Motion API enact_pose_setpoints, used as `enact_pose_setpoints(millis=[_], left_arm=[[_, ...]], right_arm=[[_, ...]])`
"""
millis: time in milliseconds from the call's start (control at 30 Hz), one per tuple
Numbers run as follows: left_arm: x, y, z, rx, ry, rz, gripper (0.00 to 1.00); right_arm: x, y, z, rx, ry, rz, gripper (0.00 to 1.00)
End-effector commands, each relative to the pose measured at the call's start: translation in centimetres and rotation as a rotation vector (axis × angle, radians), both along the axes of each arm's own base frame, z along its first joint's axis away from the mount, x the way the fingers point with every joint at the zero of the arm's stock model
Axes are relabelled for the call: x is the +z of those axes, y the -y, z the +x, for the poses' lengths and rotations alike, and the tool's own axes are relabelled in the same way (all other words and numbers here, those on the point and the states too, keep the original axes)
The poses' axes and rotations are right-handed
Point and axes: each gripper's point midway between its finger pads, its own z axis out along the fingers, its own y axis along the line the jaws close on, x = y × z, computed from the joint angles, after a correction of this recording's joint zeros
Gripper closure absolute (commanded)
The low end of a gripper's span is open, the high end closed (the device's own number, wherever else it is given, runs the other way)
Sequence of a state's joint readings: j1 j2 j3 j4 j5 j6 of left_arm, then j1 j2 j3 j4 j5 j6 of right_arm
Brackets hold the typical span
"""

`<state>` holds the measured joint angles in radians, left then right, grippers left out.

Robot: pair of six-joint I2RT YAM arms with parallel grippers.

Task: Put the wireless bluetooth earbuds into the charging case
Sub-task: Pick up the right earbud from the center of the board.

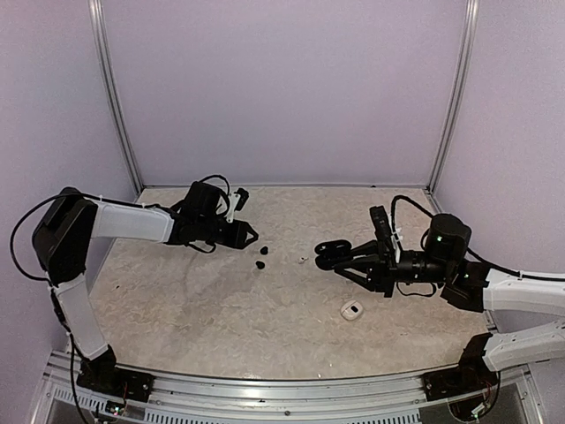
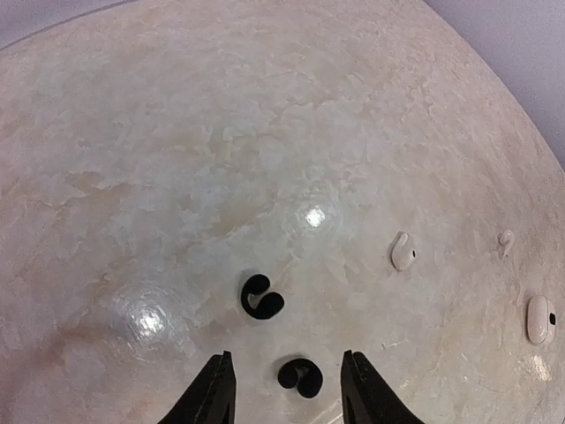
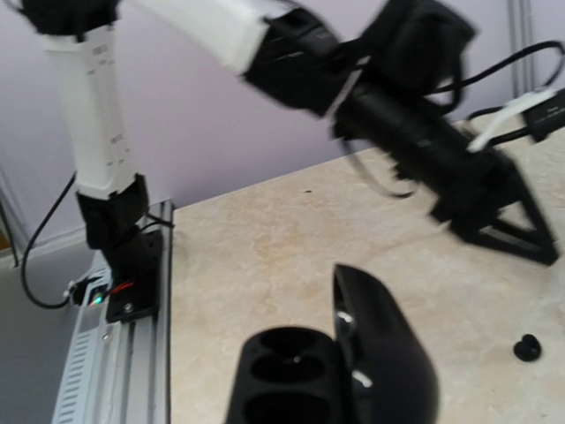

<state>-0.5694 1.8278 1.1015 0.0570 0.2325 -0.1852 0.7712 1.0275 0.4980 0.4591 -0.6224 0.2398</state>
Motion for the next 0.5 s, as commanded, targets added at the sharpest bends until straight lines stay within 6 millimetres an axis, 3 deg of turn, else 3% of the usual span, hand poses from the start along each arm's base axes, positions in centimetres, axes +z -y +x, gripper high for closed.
enact_pose_setpoints(millis=[0, 133, 300, 467], left_arm=[[-1.0, -0.5, 1.9, -0.035, -0.025, 0.014, 0.59], [-2.9, -0.1, 2.7, -0.05, -0.063, 0.056, 0.6], [-3.0, 1.3, 4.6, -0.064, -0.05, 0.075, 0.61], [-5.0, 2.0, 5.2, -0.066, -0.075, 0.132, 0.62]], right_arm=[[0.4, 0.1, -1.3, 0.072, 0.037, 0.004, 0.98], [0.2, 0.1, -1.9, 0.107, 0.052, -0.007, 0.99], [0.0, 0.0, -2.2, 0.125, 0.061, -0.029, 1.0], [0.0, 0.1, -2.2, 0.12, 0.061, -0.032, 1.0]])
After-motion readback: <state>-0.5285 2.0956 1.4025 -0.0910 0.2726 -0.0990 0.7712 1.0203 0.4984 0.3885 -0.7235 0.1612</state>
